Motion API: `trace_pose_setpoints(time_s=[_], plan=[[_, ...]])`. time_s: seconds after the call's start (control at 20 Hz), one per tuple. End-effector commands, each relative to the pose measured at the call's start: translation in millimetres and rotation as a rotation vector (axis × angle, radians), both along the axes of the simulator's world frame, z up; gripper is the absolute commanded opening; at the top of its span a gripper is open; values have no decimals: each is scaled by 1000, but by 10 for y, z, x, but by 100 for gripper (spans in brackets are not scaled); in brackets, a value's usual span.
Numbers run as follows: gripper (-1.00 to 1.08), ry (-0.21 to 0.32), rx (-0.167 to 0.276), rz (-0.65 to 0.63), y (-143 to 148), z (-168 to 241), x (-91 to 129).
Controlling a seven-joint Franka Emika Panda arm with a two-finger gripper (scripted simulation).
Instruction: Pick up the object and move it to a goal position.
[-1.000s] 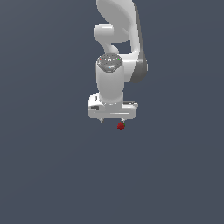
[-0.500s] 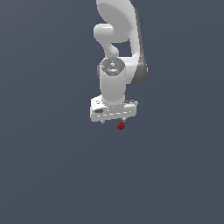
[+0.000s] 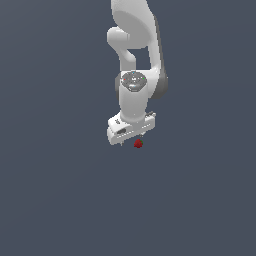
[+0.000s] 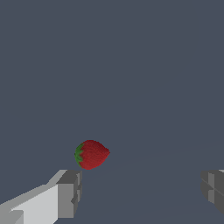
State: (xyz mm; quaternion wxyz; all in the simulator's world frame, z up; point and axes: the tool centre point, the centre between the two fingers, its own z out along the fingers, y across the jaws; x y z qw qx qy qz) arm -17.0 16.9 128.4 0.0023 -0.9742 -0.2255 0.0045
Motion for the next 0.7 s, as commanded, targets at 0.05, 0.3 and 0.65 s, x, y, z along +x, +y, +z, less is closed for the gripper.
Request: trace_pose_setpoints(time_s=[0.05, 0.3, 0.65], plan=[[100, 0, -3, 114, 41, -77, -46], [100, -1, -5, 274, 104, -181, -115], [100, -2, -5, 500, 200, -320, -215]])
